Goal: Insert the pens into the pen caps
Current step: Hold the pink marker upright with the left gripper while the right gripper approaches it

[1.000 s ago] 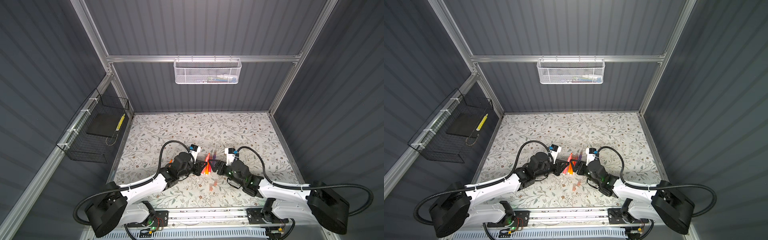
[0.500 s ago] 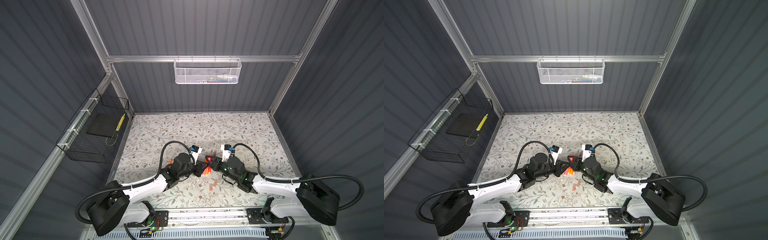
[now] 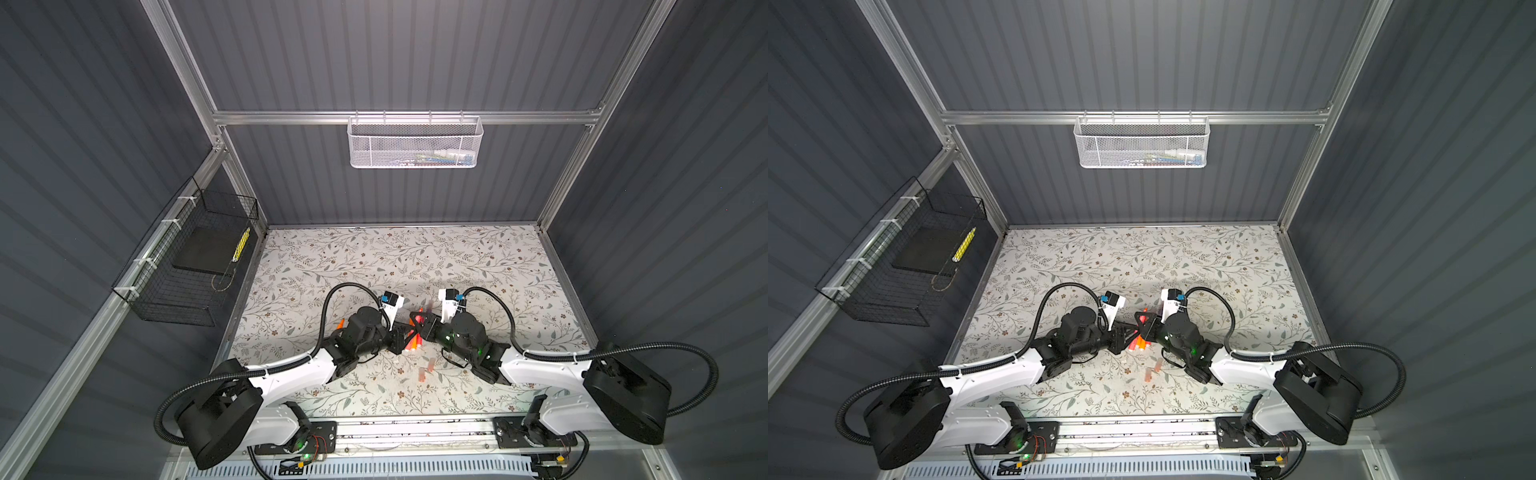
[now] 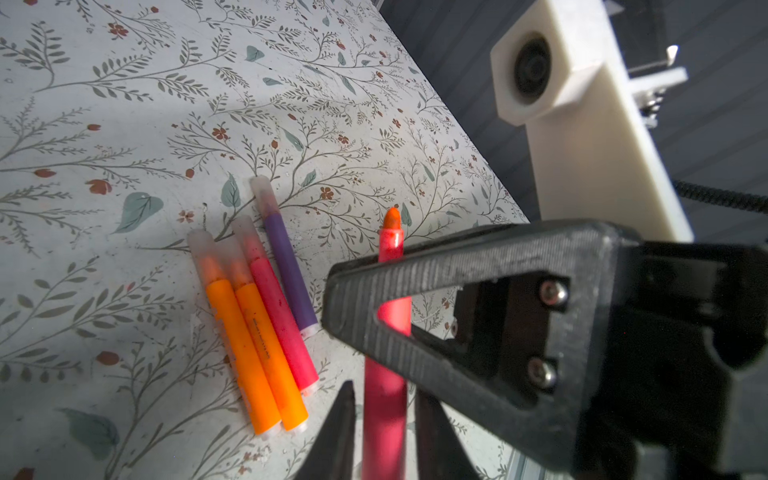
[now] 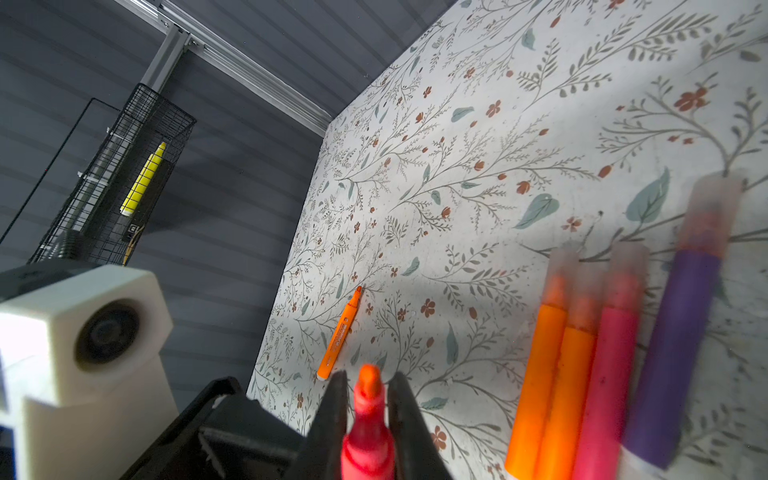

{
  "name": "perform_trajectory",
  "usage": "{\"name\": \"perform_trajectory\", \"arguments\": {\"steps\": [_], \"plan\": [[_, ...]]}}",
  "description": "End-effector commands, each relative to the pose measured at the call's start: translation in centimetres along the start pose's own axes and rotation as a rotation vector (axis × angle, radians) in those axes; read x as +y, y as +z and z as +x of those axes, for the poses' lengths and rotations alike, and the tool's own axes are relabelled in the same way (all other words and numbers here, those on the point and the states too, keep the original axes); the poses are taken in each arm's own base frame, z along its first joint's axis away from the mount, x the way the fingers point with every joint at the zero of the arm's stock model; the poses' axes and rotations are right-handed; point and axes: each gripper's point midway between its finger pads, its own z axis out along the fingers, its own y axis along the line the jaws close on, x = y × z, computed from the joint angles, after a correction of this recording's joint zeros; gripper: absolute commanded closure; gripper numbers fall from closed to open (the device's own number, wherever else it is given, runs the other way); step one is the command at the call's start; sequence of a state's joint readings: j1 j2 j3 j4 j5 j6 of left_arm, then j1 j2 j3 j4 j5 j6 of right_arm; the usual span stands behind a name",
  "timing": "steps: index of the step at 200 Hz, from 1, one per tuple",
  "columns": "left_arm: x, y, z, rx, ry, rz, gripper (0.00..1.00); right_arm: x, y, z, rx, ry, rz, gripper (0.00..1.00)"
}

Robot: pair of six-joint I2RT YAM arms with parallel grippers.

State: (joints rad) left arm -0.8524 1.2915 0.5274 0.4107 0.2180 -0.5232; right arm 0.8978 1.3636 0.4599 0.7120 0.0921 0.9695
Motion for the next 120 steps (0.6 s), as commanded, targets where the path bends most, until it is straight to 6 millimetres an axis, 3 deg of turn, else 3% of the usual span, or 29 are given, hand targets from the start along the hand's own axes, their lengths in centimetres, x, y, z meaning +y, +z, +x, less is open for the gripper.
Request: {"name": "perform_trajectory", "arguments": {"steps": [1,50,93,120], "plan": [[0.23,0.34,0.33,-0.006,0.022,-0.002,0.67,1.00,0.19,-0.08,-0.004,0.015,-0.042,0.95],[0.38,0.95,0.44,-0.001,0.016,0.001,0.63,1.51,0.62,0.54,0.016,0.030,-0.066,0.97],[0.48,0.97,0.54,0.001,0.021,-0.003,0.78,1.37,0.81,0.66,0.008,0.026,-0.059,0.97],[0.45,0.82,0.69,0.000,0.017,0.002,0.78,1.42,0.83,0.64,0.008,0.028,-0.058,0.97]]}}
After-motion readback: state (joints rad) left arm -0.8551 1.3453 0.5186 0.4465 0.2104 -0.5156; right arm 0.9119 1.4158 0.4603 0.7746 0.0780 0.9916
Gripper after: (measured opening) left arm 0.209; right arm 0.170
